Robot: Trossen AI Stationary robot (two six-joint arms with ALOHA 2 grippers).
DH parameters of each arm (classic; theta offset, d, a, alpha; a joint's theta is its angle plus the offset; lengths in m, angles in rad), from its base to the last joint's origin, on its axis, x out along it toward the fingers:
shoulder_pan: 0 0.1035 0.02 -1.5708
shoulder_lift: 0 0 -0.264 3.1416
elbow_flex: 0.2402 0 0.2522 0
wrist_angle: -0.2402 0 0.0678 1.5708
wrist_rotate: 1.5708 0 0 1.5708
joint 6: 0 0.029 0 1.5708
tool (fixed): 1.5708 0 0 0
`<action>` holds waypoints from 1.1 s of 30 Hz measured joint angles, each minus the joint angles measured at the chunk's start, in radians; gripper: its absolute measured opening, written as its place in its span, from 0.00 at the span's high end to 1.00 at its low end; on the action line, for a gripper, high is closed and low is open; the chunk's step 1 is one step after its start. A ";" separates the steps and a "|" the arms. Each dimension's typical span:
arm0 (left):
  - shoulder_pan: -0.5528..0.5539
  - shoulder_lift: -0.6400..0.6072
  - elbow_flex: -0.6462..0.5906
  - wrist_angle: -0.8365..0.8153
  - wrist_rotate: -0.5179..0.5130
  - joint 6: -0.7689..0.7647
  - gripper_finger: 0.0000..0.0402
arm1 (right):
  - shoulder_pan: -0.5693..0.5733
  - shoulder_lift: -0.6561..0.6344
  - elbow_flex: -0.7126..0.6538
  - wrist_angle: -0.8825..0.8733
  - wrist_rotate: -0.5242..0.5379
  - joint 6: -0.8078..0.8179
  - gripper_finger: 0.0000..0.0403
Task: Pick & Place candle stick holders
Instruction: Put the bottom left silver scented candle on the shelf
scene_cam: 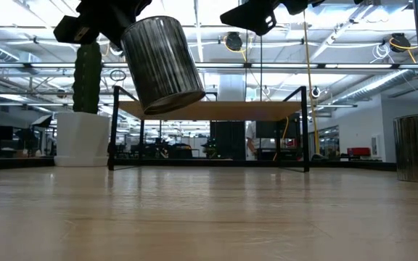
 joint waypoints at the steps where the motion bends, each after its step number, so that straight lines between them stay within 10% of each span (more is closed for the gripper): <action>1: 0.000 0.000 0.000 0.000 -0.002 0.000 1.00 | 0.000 0.000 0.000 0.000 0.003 0.000 0.01; 33: 0.096 0.000 0.000 0.229 -0.073 0.175 1.00 | -0.103 0.082 0.000 -0.008 0.047 0.243 0.01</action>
